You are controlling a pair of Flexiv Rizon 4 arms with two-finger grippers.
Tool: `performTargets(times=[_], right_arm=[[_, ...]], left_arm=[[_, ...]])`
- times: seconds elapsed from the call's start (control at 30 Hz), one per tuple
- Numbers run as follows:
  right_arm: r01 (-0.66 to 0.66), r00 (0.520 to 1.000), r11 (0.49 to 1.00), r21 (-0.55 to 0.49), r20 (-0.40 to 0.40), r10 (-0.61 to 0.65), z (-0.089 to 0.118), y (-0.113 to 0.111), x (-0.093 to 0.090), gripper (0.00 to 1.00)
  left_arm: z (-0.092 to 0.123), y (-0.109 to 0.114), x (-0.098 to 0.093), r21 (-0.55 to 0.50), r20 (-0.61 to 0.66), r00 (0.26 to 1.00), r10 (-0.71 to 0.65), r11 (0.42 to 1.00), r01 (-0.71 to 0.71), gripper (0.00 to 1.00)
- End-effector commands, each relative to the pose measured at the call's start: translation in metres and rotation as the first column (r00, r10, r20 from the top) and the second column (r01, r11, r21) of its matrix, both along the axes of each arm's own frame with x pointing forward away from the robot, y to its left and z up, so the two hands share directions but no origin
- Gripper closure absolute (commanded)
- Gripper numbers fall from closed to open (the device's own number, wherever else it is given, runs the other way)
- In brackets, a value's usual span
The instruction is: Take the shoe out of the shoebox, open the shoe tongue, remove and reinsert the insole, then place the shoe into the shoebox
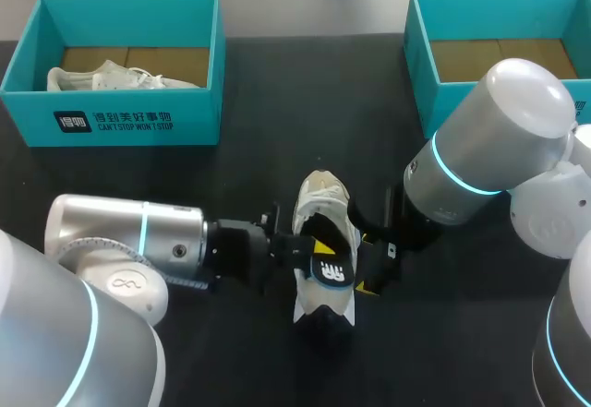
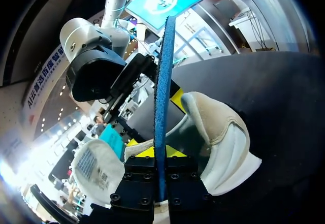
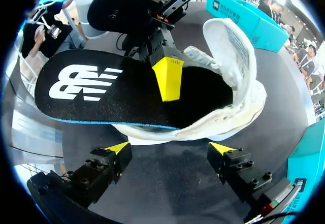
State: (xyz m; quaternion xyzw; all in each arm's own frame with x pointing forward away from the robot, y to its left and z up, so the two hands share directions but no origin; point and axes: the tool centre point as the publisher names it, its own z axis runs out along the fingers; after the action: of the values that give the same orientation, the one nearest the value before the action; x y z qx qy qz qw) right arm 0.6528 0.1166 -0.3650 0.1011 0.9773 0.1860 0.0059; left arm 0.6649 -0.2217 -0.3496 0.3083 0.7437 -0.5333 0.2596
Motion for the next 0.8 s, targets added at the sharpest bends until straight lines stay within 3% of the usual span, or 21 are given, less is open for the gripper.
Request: performTargets(times=[0.03,0.07,0.17,0.27,0.53,0.7,0.8], right_arm=[[0.002,1.000,1.000,-0.001,0.003,-0.002,-0.001,0.001,-0.001,0.00],[0.002,1.000,1.000,-0.001,0.003,-0.002,-0.001,0.001,-0.001,0.00],[0.002,1.000,1.000,-0.001,0.003,-0.002,-0.001,0.001,-0.001,0.00],[0.002,1.000,1.000,-0.001,0.003,-0.002,-0.001,0.001,-0.001,0.00],[0.002,1.000,1.000,-0.001,0.003,-0.002,-0.001,0.001,-0.001,0.00],[0.002,1.000,1.000,-0.001,0.003,-0.002,-0.001,0.001,-0.001,0.00],[0.002,1.000,1.000,-0.001,0.003,-0.002,-0.001,0.001,-0.001,0.00]], left_arm=[[0.004,0.001,-0.003,-0.012,0.005,1.000,-0.003,1.000,0.003,1.00],[0.006,0.001,-0.005,-0.017,0.007,1.000,-0.004,1.000,0.004,0.83],[0.013,-0.001,-0.010,-0.028,0.017,1.000,-0.005,1.000,0.005,0.57],[0.020,-0.003,-0.014,-0.039,0.026,1.000,-0.009,0.999,0.010,0.53],[0.032,-0.009,-0.026,-0.071,0.064,0.998,-0.026,0.997,0.030,0.58],[0.034,-0.010,-0.027,-0.081,0.077,0.997,-0.016,0.996,0.022,0.89],[0.034,-0.010,-0.027,-0.078,0.077,0.997,-0.007,0.997,0.013,1.00]])
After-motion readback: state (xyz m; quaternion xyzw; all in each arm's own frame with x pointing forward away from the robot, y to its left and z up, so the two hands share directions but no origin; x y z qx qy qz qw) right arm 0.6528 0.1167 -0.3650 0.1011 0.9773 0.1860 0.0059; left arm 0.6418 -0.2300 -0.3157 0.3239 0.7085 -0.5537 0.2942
